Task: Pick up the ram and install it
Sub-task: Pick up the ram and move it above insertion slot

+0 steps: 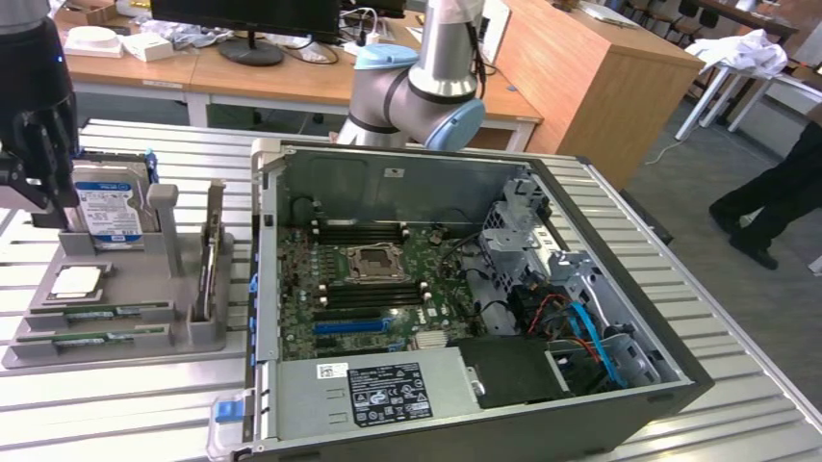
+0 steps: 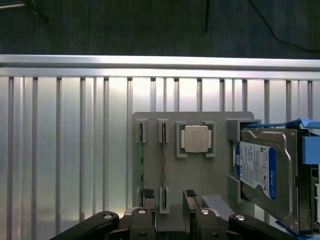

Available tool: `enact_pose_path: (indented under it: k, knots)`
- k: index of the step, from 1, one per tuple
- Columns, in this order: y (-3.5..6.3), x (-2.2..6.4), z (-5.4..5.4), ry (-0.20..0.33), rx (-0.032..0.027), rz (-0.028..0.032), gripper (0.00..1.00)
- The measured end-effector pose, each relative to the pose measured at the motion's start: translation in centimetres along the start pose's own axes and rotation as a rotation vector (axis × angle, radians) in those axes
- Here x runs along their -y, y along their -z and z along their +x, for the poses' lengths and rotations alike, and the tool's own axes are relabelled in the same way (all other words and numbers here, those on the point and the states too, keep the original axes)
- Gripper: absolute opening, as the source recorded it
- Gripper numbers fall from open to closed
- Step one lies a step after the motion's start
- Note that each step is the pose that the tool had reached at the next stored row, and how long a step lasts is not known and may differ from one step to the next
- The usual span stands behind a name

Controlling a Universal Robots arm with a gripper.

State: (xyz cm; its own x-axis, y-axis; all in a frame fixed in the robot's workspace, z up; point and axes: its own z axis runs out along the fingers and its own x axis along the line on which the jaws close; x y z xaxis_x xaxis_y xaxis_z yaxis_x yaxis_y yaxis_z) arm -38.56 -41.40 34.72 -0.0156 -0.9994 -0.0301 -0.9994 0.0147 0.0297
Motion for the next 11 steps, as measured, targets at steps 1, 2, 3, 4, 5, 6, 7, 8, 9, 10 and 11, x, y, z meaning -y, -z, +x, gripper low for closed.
enact_pose_path:
  k: [1,2,3,4,5,6,7,8,9,10,11]
  knots:
    - [-0.13,0.0,0.0,0.0,0.0001,0.0001,0.36]
    - [-0.26,0.01,0.0,0.0,0.0,0.0001,0.36]
    - [-0.38,0.01,0.0,0.0,0.0001,0.0002,0.36]
    - [-0.49,0.01,0.0,0.0,0.0,0.0001,0.36]
    - [-0.61,0.02,0.0,0.0,0.0001,0.0002,0.36]
    - [-0.73,0.02,0.0,0.0,0.0001,0.0002,0.36]
    - [-0.84,0.02,0.0,0.0,0.0001,0.0002,0.36]
    - [-0.95,0.03,0.0,0.0,0.0002,0.0003,0.36]
    - [-1.05,0.03,0.0,0.0,0.0002,0.0003,0.36]
    - [-1.16,0.04,0.0,0.0,0.0002,0.0003,0.36]
    - [-1.27,0.04,0.0,0.0,0.0002,0.0002,0.36]
